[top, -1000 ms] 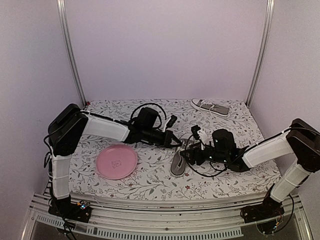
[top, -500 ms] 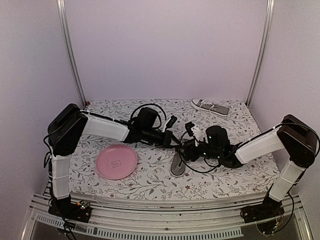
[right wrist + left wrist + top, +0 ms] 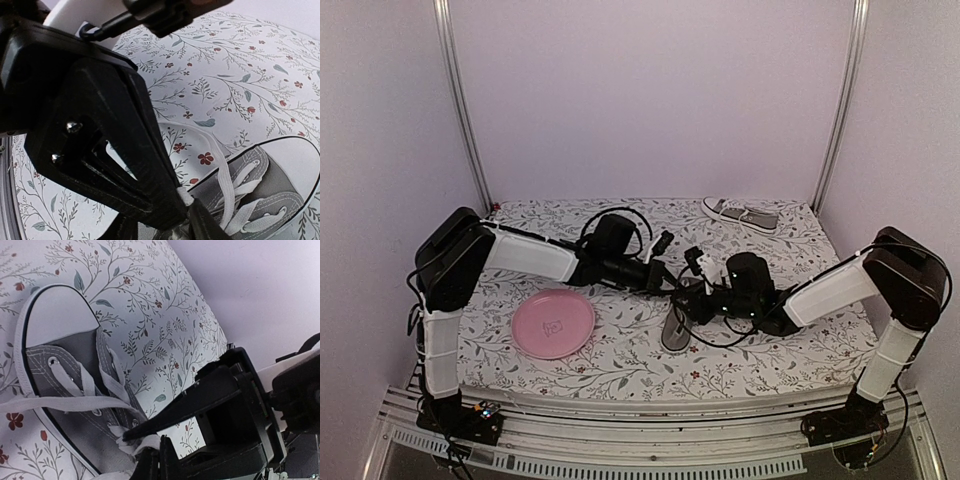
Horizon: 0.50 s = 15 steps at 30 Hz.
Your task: Tie the shoes
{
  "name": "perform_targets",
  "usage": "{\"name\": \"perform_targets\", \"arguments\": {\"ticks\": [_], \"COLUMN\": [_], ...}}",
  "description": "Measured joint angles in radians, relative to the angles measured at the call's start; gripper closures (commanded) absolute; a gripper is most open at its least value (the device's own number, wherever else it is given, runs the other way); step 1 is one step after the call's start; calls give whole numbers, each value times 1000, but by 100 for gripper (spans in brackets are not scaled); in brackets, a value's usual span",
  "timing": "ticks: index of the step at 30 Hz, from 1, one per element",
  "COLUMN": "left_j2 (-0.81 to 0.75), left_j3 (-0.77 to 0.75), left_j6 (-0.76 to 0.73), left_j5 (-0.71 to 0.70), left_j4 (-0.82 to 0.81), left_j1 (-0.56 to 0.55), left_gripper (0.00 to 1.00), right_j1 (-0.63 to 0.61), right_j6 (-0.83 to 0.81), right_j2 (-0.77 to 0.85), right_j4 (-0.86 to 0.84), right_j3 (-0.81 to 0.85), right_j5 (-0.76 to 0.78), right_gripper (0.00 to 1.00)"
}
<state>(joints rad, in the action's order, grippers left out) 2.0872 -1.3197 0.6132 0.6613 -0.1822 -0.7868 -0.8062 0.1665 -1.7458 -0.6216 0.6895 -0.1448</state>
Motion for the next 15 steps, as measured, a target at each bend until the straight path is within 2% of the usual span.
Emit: {"name": "perform_targets", "arguments": {"ticks": [6,10,12,15], "left_j2": [0,0,0,-2], "left_j3": [0,0,0,0], "left_j6": [9,10,9,-1], "left_j5": [5,5,5,3], "left_j4": [-7,-8,-8,-7], "left_j1": [5,8,8,8], "left_gripper": [100,99,92,76], "right_j1": [-3,-3,-3,-4], "right_j6": [-7,2,5,17], "right_j2": [-17,-21,-21,-19], "right_j4": [-1,0,-1,-5], "right_j3": [11,11,11,7], "right_j5": [4,16,24,42], "right_gripper": [96,98,98,98]}}
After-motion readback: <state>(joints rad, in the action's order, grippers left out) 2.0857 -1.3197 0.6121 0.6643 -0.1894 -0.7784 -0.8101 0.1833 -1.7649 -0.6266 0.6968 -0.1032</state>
